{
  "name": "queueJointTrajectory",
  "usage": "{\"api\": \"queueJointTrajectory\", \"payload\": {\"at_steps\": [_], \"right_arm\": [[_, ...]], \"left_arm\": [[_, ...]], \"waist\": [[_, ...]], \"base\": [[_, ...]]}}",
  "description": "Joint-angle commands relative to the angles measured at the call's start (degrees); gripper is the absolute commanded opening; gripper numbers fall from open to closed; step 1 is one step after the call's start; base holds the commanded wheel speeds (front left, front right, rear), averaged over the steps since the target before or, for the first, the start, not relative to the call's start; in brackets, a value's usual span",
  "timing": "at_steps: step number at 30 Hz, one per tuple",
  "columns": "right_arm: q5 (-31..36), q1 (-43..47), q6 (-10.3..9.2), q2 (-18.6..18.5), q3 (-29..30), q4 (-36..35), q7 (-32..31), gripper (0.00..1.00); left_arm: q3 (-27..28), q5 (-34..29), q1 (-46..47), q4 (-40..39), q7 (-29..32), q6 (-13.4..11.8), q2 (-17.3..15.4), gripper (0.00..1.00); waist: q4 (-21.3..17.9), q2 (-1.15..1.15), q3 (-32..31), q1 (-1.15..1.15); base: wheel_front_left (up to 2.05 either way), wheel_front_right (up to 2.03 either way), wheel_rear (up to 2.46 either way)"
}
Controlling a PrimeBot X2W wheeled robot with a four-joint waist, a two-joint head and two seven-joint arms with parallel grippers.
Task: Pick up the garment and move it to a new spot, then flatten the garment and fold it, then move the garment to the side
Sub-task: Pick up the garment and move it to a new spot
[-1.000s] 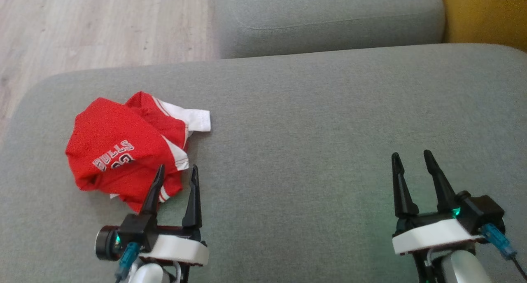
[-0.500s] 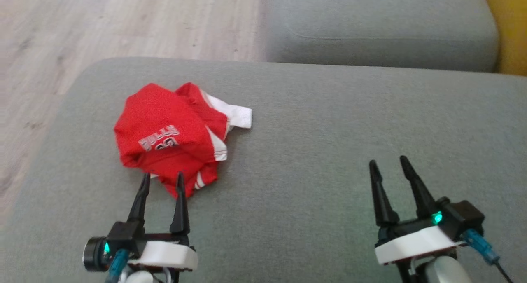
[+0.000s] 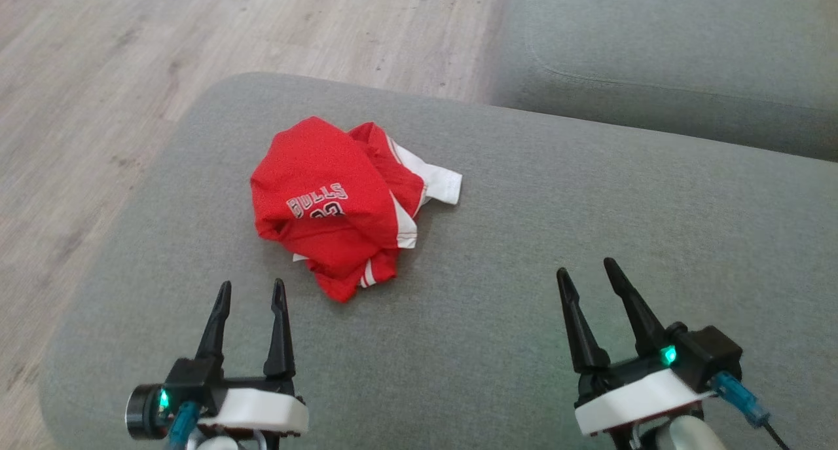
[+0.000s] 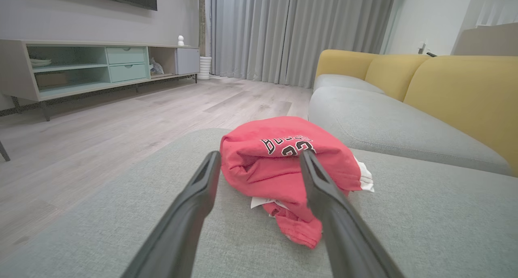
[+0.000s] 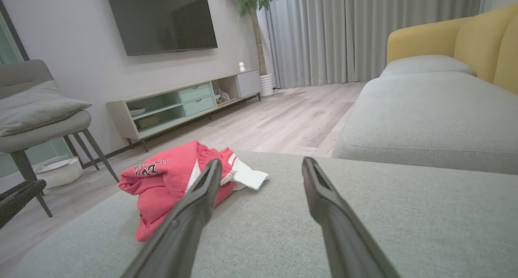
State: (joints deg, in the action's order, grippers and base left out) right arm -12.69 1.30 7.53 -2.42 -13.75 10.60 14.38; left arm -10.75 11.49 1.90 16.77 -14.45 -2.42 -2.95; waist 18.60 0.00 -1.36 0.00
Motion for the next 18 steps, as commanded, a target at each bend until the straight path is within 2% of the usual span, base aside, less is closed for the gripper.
{"api": "queueJointTrajectory", "payload": {"at_steps": [1, 10, 18], "right_arm": [[-0.29, -1.0, -0.04, -0.46, -1.28, -1.95, 0.62, 1.0], [-0.62, -1.58, -0.04, -0.46, -1.67, -2.07, 0.62, 1.0], [0.77, -3.57, -0.04, -0.45, -0.82, -2.26, 0.62, 1.0]], "left_arm": [[2.08, -0.61, 1.45, -1.61, -0.55, 0.07, 0.07, 1.0], [2.43, -1.44, 2.58, -1.95, -0.55, 0.84, 0.07, 1.0], [0.15, -5.16, 13.48, 2.46, -0.55, 5.71, -1.72, 1.0]], "waist": [[0.5, 0.0, 0.03, 0.0], [0.04, 0.0, 1.83, 0.0], [-3.5, 0.0, 7.18, 0.0]], "base": [[0.0, 0.0, 0.0], [0.0, 0.0, 0.0], [0.0, 0.0, 0.0]]}}
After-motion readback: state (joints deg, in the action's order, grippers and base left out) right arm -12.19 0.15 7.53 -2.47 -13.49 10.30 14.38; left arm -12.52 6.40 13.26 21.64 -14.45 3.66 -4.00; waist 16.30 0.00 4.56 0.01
